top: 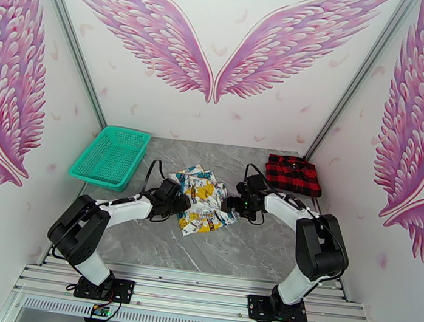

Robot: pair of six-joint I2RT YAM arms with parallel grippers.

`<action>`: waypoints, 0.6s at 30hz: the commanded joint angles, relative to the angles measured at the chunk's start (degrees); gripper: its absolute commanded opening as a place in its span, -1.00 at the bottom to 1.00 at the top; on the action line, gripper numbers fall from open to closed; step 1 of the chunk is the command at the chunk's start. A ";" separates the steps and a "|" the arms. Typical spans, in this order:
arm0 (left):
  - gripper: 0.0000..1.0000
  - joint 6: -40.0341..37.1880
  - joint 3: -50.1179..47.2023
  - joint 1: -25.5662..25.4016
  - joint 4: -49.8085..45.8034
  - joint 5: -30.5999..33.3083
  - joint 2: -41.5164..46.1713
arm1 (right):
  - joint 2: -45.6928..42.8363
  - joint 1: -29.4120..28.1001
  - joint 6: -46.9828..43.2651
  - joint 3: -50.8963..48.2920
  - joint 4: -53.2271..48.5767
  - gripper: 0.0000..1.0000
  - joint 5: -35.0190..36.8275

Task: Fold and stack the mixed laundry pile

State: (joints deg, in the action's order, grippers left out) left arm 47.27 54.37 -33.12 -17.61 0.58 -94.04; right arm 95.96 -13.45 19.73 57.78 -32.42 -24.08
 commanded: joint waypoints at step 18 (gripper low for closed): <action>0.98 -68.83 38.72 -23.72 -22.41 11.83 -25.49 | -15.85 16.07 5.85 -10.39 4.91 0.92 -8.06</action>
State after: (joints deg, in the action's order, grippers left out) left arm -13.87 89.62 -56.40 -35.88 9.26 -116.49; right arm 82.43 1.54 24.86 48.73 -28.71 -30.33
